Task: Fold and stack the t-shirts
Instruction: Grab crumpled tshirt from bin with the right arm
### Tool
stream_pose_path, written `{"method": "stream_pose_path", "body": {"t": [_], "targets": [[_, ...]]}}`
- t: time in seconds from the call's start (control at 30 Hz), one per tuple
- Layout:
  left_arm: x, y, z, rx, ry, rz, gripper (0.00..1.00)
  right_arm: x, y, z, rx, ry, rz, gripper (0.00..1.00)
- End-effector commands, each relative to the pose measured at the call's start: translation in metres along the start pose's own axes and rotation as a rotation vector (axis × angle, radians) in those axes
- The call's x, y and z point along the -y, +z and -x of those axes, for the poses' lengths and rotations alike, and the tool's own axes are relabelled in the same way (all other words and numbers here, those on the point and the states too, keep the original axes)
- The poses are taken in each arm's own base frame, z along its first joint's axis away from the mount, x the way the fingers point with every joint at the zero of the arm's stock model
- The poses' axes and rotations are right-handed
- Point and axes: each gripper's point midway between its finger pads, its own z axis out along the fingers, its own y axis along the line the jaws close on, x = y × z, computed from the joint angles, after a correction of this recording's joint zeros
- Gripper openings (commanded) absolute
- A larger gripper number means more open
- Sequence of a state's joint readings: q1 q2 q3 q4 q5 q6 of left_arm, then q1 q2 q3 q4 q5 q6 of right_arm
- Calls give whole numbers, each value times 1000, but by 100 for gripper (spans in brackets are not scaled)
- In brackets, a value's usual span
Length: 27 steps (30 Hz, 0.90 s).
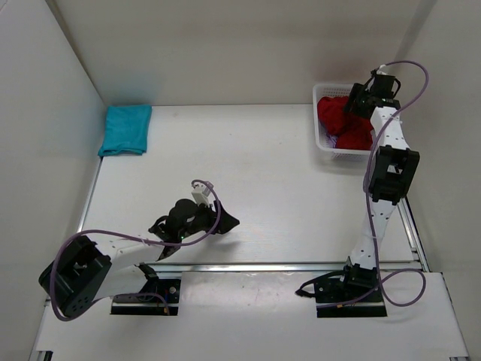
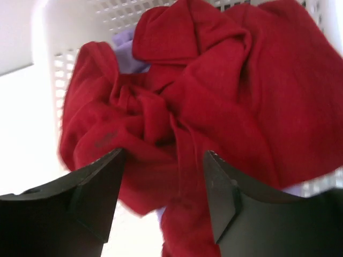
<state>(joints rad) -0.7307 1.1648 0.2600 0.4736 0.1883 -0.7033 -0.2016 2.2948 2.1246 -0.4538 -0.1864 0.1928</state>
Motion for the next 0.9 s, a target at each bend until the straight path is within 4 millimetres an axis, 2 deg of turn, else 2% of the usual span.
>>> {"method": "stream_pose_path", "body": {"t": [0.0, 0.03, 0.13, 0.17, 0.3, 0.4, 0.43, 0.5, 0.53, 0.57, 0.6, 0.63, 0.67, 0.7, 0.73, 0.77, 0.8, 0.83, 0.87], "targets": [[13, -1, 15, 42, 16, -55, 66, -20, 0, 8, -8, -84, -5, 54], [13, -1, 16, 40, 13, -55, 65, -18, 2, 7, -10, -88, -13, 36], [14, 1, 17, 43, 20, -51, 63, -26, -6, 14, 14, -74, -15, 6], [14, 0, 18, 45, 14, -49, 63, -29, -13, 23, 38, -72, -12, 0], [14, 4, 17, 32, -3, -55, 62, -45, -45, 49, 109, -73, 22, 1], [20, 7, 22, 38, 1, -65, 62, -60, -90, 81, 203, -83, 39, 0], [19, 7, 21, 29, -2, -60, 62, -64, -96, 86, 219, -84, 42, 0], [23, 9, 28, 34, 1, -73, 62, -82, -141, 110, 299, -91, 65, 0], [19, 9, 30, 32, -5, -62, 62, -89, -152, 115, 321, -99, 77, 0], [22, 10, 36, 41, -2, -68, 61, -101, -173, 121, 349, -105, 101, 1], [24, 10, 42, 46, -8, -70, 62, -116, -207, 136, 417, -120, 131, 0], [18, 10, 46, 49, -17, -56, 62, -126, -222, 140, 454, -132, 150, 0], [17, 10, 54, 64, -15, -47, 63, -150, -253, 143, 495, -158, 198, 0], [15, 11, 60, 71, -21, -43, 63, -163, -291, 153, 565, -177, 239, 0], [11, 10, 63, 71, -33, -34, 63, -179, -302, 149, 584, -201, 285, 0], [8, 10, 71, 88, -49, -36, 62, -210, -336, 146, 638, -235, 362, 0], [8, 9, 74, 89, -65, -42, 63, -231, -368, 140, 677, -262, 428, 0], [2, 9, 81, 105, -81, -28, 63, -244, -387, 141, 715, -274, 470, 0], [-5, 7, 83, 113, -97, -13, 62, -266, -414, 136, 753, -298, 539, 0]]}}
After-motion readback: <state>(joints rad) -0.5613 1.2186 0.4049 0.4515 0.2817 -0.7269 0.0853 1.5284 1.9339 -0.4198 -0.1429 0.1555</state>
